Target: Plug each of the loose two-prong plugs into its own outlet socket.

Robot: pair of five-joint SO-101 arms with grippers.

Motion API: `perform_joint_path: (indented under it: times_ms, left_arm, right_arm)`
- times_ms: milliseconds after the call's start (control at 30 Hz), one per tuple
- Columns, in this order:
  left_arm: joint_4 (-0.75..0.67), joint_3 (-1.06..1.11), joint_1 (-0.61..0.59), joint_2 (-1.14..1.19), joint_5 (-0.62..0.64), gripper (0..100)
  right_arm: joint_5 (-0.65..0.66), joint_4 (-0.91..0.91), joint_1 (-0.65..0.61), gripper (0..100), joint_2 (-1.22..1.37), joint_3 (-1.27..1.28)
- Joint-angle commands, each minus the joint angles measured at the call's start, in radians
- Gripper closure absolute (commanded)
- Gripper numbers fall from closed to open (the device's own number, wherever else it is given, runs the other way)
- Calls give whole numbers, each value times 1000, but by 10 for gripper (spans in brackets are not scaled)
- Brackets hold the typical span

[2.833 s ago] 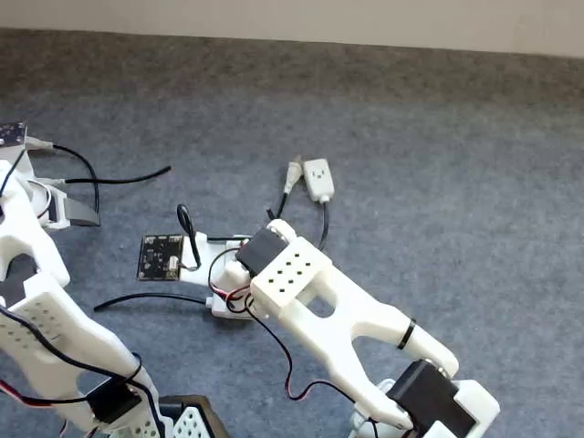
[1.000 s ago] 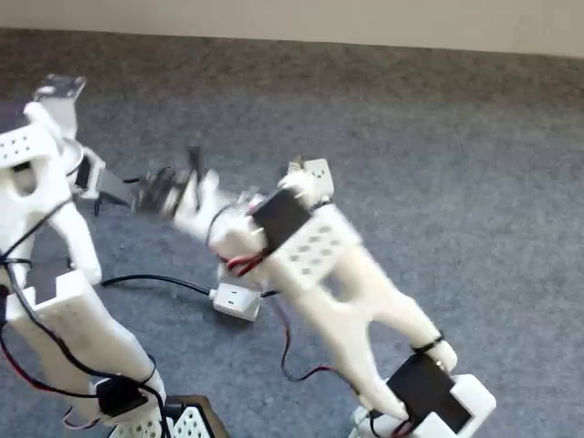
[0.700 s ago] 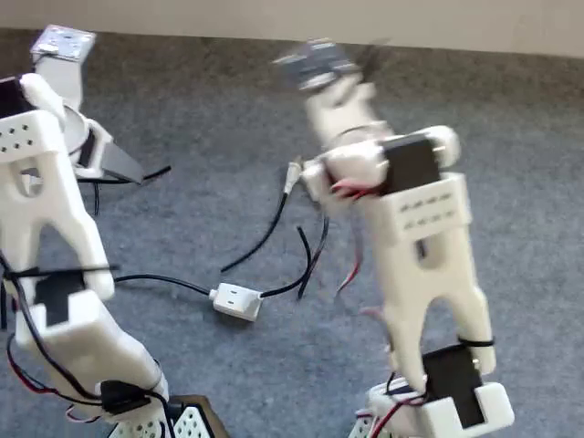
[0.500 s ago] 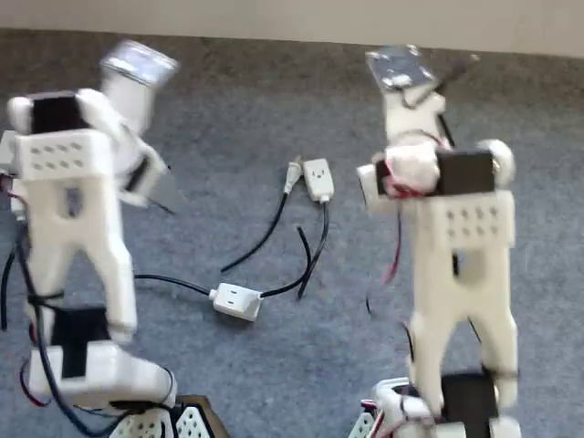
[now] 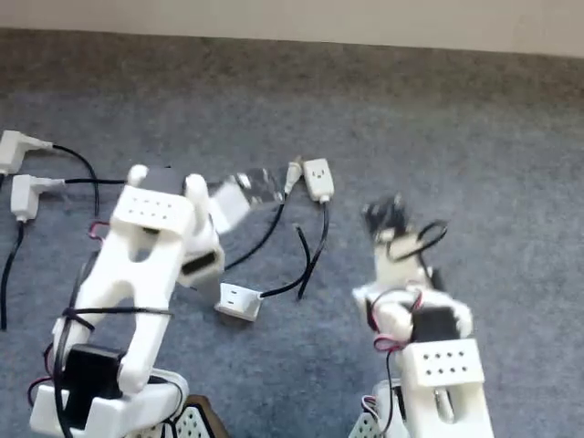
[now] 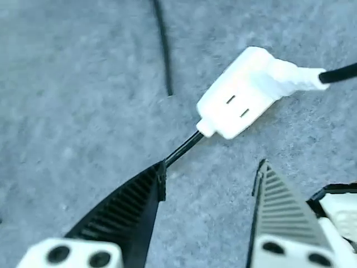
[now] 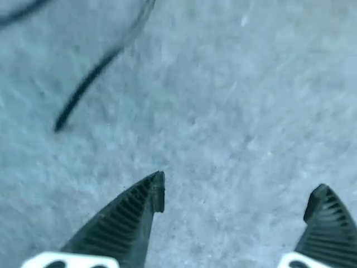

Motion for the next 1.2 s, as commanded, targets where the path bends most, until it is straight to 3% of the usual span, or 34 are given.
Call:
perform_joint_path:
  times_ms: [0,233,533,600,667,700,933,1167]
  left_arm:
    - [-160,127,77,-42,-15,740]
    - [-384,246,182,-35,29,740]
    - [-523,380,265,-33,28,747]
    - [-522,387,274,-33,28,808]
    - [-522,384,269,-41,28,931]
    - [-520,377,260,-42,28,995]
    - [-359,199,94,-42,20,995]
    - [-229,-179,-186,-31,2,995]
  right_arm:
    - [8,-77,10,623,-59,96]
    - [11,-200,107,623,-64,180]
    - [11,-203,114,623,-64,180]
    - [11,-203,114,623,-62,180]
    - [11,-203,113,623,-62,180]
    - [11,-203,113,623,-61,180]
    - [11,-203,113,623,-61,180]
    - [11,-203,113,623,-61,182]
